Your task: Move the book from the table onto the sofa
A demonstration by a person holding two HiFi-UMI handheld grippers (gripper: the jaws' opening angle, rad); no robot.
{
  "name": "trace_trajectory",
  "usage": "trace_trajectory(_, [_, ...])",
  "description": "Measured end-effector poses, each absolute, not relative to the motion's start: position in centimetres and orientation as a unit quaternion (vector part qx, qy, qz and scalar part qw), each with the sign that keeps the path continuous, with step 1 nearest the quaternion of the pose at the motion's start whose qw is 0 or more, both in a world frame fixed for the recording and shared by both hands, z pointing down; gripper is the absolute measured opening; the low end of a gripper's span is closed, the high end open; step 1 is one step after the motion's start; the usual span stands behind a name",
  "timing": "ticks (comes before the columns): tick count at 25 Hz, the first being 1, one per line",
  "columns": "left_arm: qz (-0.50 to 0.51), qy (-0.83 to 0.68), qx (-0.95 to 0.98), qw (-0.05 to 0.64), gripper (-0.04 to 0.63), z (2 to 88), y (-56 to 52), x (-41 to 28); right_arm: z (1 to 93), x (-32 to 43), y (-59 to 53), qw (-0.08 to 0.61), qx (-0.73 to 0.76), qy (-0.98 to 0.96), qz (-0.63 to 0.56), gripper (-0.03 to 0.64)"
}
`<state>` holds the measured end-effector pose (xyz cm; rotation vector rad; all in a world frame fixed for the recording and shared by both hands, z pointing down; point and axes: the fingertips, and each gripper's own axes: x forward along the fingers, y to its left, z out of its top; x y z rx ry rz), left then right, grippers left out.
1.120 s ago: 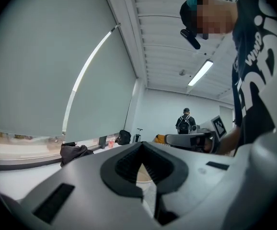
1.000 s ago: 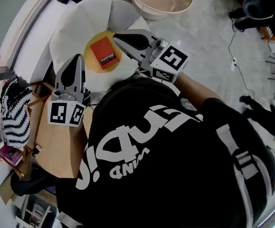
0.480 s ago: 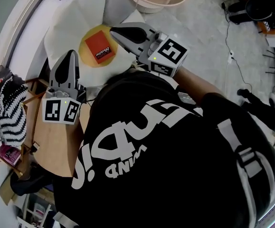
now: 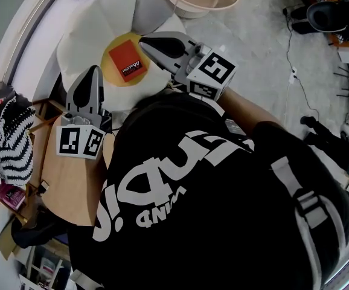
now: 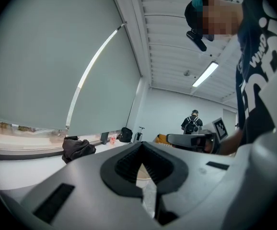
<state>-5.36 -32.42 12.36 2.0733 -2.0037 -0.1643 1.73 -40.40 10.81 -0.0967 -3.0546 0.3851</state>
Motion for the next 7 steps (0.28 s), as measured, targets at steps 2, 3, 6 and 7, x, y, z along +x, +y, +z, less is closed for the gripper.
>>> trace_trajectory(2, [-0.057, -0.688, 0.712, 0.128, 0.009, 12.51, -32.53, -5.52, 10.94, 1.50, -40.25, 0.033, -0.036, -0.991, 0.126, 0.002])
trace_trajectory(3, [-0.057, -0.688, 0.711, 0.129, 0.009, 12.54, -32.60, -5.61, 11.00, 1.37, -40.21, 0.034, -0.037, -0.991, 0.127, 0.002])
trace_trajectory(6, [-0.059, -0.688, 0.712, 0.129, 0.009, 12.52, -32.78, -5.91, 11.31, 1.01, -40.38, 0.034, -0.031, -0.991, 0.126, 0.002])
trace_trajectory(7, [-0.060, -0.688, 0.712, 0.129, 0.009, 12.51, -32.84, -6.01, 11.44, 0.90, -40.47, 0.034, -0.028, -0.991, 0.125, 0.002])
